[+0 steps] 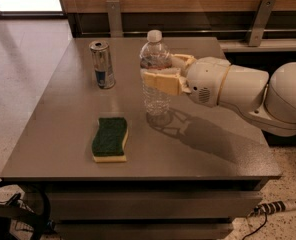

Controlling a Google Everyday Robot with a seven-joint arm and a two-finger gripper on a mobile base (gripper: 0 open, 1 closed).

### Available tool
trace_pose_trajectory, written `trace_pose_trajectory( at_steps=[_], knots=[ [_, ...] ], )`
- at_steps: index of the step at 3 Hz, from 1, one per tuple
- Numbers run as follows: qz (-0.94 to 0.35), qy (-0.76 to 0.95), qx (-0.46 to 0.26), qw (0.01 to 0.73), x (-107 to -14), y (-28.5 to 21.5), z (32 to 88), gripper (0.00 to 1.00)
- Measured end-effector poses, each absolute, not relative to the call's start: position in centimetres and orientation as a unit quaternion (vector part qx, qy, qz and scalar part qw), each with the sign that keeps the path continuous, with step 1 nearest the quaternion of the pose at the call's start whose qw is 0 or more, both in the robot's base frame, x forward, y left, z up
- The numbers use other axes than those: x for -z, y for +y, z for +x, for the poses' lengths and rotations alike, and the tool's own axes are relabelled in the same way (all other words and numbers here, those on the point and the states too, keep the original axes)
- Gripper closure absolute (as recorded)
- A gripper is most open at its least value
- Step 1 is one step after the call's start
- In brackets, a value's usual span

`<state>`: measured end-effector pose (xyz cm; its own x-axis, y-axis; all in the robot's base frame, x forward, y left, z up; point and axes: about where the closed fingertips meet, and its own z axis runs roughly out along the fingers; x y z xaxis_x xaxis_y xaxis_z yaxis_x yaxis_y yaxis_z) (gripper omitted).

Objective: Move water bottle near sponge

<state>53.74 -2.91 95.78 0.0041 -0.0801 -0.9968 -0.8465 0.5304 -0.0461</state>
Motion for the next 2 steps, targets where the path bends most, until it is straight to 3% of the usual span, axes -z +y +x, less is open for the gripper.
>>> trace_pose_trajectory(
  at_steps=[2],
  knots=[
    [-0.379,0.63,-0.309,0.603,-95.29,-2.64,53.69,1.0]
  ],
)
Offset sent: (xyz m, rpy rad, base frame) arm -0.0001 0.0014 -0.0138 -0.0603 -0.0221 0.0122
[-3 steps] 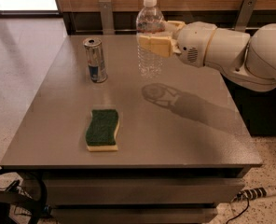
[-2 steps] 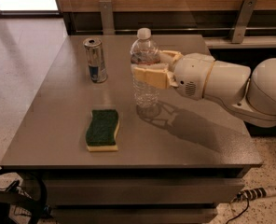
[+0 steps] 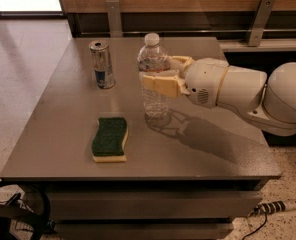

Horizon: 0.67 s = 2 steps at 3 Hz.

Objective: Move water bottle near sponge

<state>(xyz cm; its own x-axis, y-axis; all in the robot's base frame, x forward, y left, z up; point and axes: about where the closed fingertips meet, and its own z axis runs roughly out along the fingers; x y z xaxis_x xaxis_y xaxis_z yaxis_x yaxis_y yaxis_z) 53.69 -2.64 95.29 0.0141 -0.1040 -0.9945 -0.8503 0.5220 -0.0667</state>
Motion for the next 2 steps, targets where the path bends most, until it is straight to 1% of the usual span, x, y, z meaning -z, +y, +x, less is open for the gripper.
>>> trace_pose_trajectory(
  at_steps=[2],
  knots=[
    [-0.393,0.627,-0.291,0.606,-93.82,-3.45,53.17,1.0]
  ],
)
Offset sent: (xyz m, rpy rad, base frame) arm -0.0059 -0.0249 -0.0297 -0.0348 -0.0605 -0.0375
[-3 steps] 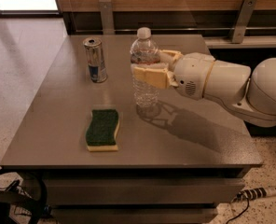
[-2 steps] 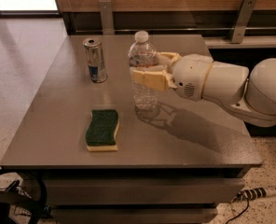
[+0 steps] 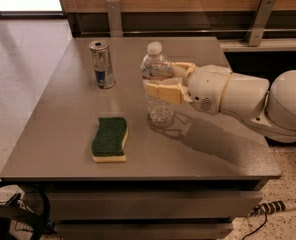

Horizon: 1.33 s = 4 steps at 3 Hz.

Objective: Move water bottle near sponge

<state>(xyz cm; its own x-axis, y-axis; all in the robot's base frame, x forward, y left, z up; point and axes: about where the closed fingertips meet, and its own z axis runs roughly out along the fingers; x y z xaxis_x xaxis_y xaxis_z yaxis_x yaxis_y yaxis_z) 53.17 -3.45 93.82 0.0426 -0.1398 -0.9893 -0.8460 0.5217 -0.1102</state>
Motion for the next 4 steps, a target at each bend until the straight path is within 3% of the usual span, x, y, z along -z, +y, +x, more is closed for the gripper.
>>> trace_pose_trajectory(
  at_steps=[3,4],
  knots=[
    [-0.364,0.626,-0.284,0.628,-91.4,-5.5,52.3,0.98],
    [-0.364,0.626,-0.284,0.628,-91.5,-5.5,52.3,0.75]
  ],
)
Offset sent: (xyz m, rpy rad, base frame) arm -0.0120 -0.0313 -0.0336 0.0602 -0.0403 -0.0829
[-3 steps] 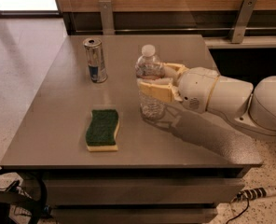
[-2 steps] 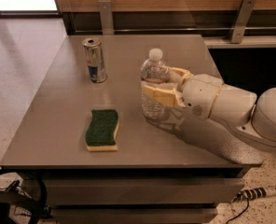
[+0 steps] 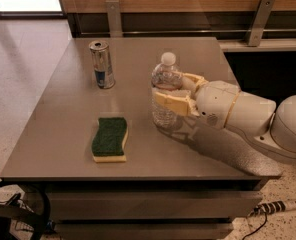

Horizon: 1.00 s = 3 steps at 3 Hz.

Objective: Move water bottle near sponge

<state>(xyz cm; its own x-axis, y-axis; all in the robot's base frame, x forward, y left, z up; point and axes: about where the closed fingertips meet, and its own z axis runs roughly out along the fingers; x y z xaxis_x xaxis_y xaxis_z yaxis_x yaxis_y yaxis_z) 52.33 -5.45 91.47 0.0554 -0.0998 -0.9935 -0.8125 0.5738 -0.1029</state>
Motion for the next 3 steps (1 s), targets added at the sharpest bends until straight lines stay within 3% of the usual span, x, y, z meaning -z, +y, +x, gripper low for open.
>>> trace_pose_trajectory(
  at_steps=[1,3],
  knots=[
    [-0.365,0.626,-0.284,0.628,-91.5,-5.41,52.32,0.44],
    [-0.368,0.624,-0.285,0.628,-91.6,-4.99,52.25,0.01]
  ],
)
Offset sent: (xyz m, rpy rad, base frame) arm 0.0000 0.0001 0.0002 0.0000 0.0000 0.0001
